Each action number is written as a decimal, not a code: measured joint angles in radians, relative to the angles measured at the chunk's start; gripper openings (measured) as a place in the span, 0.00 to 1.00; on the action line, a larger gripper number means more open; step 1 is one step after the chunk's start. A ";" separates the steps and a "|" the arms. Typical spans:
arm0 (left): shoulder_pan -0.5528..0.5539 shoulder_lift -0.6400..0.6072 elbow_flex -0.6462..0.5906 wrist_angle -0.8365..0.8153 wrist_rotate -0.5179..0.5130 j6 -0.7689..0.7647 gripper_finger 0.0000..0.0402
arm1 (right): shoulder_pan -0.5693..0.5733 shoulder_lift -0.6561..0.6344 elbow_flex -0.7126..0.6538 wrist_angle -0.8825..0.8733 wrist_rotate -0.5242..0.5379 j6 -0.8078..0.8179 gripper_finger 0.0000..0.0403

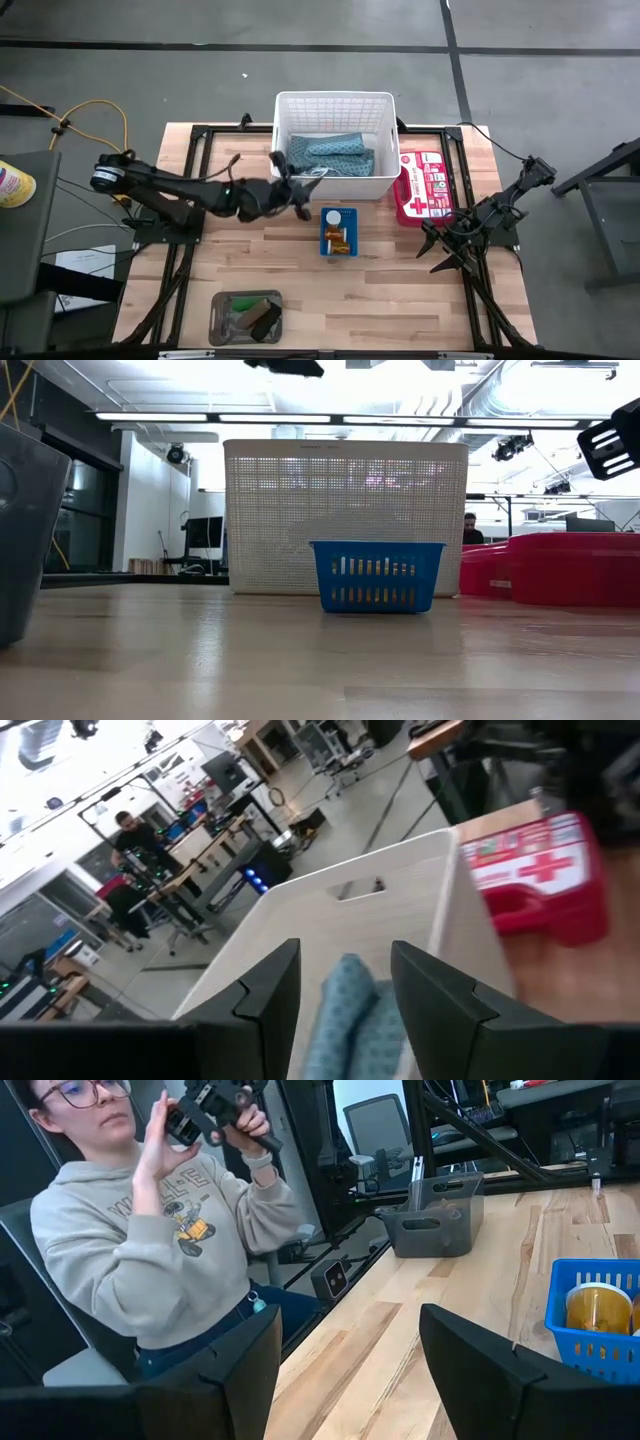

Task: Pick & place medical supplies in basket/bin
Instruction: Return to Home Position

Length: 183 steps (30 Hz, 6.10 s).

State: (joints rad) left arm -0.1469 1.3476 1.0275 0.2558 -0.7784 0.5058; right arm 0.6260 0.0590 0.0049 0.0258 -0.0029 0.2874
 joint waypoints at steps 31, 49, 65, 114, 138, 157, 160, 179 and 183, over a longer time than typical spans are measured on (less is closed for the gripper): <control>-0.193 0.000 0.000 -0.163 -0.045 -0.249 0.37 | 0.000 0.000 0.000 0.000 0.000 0.000 0.56; -0.339 0.000 0.000 -0.510 -0.023 -0.545 0.37 | 0.000 0.000 0.000 0.000 0.000 0.000 0.56; -0.362 0.001 0.000 -0.530 0.034 -0.589 0.37 | 0.000 0.000 0.000 0.000 0.000 0.000 0.56; -0.353 -0.726 -0.704 -0.070 0.155 -0.539 0.37 | 0.000 0.000 0.000 0.000 0.000 0.000 0.56; -0.353 -1.006 -0.804 -0.061 0.157 -0.511 0.37 | 0.000 0.000 0.000 0.000 0.000 0.000 0.56; -0.353 -1.141 -0.877 -0.049 0.156 -0.522 0.37 | 0.000 0.000 0.000 0.000 0.000 0.000 0.56; -0.353 -1.187 -0.905 -0.038 0.156 -0.522 0.37 | 0.000 0.000 0.000 0.000 0.000 0.000 0.56; -0.353 -1.344 -0.984 -0.022 0.163 -0.521 0.37 | 0.000 0.000 0.000 0.000 0.000 0.000 0.56; -0.353 -1.344 -0.986 -0.022 0.163 -0.522 0.37 | 0.000 0.000 0.000 0.000 0.000 0.000 0.56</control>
State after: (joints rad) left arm -0.4995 0.0036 0.0419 0.2343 -0.6151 -0.0159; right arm 0.6258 0.0593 0.0051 0.0257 -0.0029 0.2874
